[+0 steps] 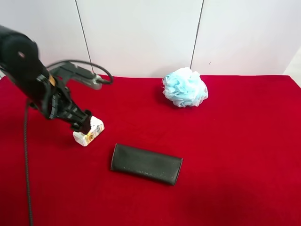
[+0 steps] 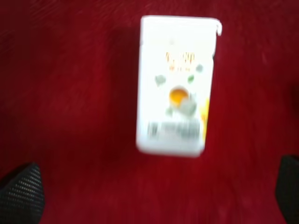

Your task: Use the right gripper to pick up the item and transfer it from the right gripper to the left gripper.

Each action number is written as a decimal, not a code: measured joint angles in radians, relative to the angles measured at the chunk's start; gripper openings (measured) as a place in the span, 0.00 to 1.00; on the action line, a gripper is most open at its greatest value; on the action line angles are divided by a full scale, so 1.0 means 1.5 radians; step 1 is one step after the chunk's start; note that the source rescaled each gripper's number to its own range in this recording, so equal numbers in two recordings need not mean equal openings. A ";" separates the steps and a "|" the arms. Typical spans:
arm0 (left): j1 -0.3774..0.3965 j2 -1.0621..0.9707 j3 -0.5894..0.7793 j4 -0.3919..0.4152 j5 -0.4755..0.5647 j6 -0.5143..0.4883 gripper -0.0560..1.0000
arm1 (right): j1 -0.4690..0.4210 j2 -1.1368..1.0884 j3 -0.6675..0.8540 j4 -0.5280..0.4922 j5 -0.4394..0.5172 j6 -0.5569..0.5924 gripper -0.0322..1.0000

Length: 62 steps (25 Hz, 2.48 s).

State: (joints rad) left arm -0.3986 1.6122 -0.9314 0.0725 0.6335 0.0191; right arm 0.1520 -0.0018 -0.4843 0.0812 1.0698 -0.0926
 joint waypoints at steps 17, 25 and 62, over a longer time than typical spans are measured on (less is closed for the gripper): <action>0.000 -0.494 0.003 0.000 0.337 0.000 1.00 | 0.000 0.000 0.000 0.000 0.000 0.000 1.00; 0.000 -0.771 0.124 -0.005 0.384 0.000 1.00 | 0.000 0.000 0.000 0.000 0.000 0.000 1.00; 0.074 -1.078 0.281 -0.056 0.290 -0.001 1.00 | 0.000 0.000 0.000 0.000 0.000 0.000 1.00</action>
State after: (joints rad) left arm -0.2882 -0.0054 -0.5101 -0.0112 1.0688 0.0180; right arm 0.1520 -0.0018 -0.4843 0.0812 1.0698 -0.0926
